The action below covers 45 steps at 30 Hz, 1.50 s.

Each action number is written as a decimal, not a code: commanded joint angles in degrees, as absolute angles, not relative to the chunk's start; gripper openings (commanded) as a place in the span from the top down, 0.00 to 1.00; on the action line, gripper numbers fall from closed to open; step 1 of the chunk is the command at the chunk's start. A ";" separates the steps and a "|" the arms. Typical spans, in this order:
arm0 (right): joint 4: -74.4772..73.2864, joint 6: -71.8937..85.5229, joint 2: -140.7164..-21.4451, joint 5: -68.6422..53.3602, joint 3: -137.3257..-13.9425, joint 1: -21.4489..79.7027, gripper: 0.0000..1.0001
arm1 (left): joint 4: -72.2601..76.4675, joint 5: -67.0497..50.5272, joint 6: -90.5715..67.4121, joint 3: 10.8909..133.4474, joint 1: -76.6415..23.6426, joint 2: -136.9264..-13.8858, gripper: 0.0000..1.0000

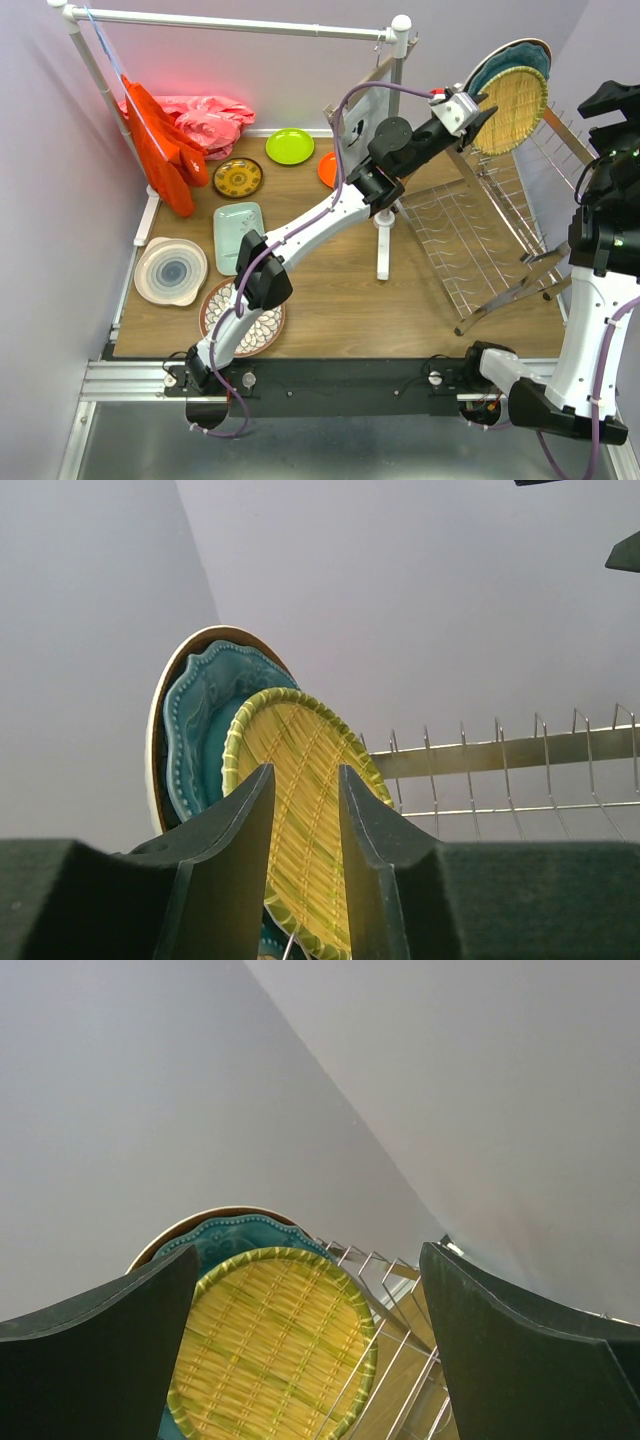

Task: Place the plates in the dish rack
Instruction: Insert the plate into the dish rack, then grab a plate with the left arm

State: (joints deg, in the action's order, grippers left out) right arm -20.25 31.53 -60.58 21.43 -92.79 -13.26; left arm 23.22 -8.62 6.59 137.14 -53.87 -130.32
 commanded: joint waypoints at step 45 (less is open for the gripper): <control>-46.41 -28.29 -72.34 -28.94 -81.05 35.41 0.00 | 5.78 5.29 -36.29 46.61 -36.58 -56.69 0.20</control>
State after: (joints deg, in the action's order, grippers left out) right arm -44.47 -23.62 -73.63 -44.45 -89.14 29.82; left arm -1.78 10.09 -26.39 53.19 -43.99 -57.17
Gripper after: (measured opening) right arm 0.996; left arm 0.797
